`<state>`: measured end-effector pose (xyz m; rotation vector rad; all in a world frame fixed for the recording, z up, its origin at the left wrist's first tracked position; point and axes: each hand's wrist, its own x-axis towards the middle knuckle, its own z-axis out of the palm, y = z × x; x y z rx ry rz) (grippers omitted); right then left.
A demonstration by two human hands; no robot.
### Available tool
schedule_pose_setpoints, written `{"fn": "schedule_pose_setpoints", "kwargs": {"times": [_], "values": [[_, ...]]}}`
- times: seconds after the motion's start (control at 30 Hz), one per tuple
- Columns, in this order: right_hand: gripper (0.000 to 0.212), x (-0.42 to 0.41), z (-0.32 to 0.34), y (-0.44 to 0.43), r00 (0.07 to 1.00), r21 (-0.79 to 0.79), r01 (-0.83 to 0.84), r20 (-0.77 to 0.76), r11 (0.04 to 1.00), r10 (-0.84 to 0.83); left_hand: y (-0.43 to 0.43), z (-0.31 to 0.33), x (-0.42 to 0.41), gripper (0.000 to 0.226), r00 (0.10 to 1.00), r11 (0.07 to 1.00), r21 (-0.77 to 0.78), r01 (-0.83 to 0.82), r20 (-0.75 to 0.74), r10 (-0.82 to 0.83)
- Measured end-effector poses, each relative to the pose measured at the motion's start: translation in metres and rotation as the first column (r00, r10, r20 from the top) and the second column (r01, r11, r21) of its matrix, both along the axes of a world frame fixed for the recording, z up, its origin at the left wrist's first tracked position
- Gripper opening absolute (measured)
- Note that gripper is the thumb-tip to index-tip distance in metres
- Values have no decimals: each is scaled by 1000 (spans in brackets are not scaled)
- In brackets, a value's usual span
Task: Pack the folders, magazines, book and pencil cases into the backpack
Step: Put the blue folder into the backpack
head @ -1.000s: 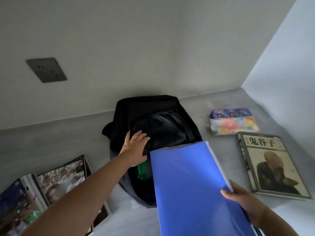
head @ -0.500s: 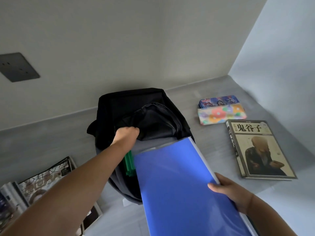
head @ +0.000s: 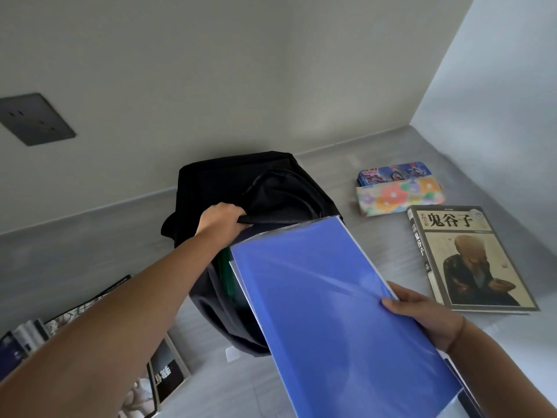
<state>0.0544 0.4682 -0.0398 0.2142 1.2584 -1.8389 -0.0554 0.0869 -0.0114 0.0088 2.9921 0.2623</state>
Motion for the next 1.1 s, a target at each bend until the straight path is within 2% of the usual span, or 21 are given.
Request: {"fn": "schedule_pose_setpoints", "kwargs": {"times": [0.17,0.23,0.37,0.4,0.47,0.53,0.67,0.77,0.97,1.1], "values": [[53,3,-6,-21,989,32,-147,36,989,146,-3,4,0,27,995,980,176,-95,52,87],[57,0,-10,-36,979,76,-201,37,977,198,-7,3,-1,29,988,959,245,-141,102,120],[67,-17,-16,-58,980,158,-193,74,968,183,-11,2,-5,28,977,921,351,-171,182,112],[63,-22,-16,-61,982,179,-182,77,967,170,-13,3,-6,27,975,912,371,-174,193,108],[41,-33,-14,-63,990,224,-135,65,965,123,-17,3,-7,27,974,901,397,-174,204,98],[30,-42,-11,-60,997,271,-79,38,959,71,-20,4,-6,26,974,900,401,-169,206,91],[30,-43,-10,-52,999,326,-39,-2,945,41,-17,2,-2,23,977,904,407,-134,207,52],[13,-32,-13,-52,1000,320,1,1,947,-1,-12,1,1,22,980,909,402,-108,195,30],[12,-19,-10,-56,995,382,93,-68,920,-72,-16,5,2,22,985,930,361,-67,174,3],[19,-17,-7,-62,988,438,145,-107,887,-108,-14,6,5,21,991,944,330,-13,128,-31]]}}
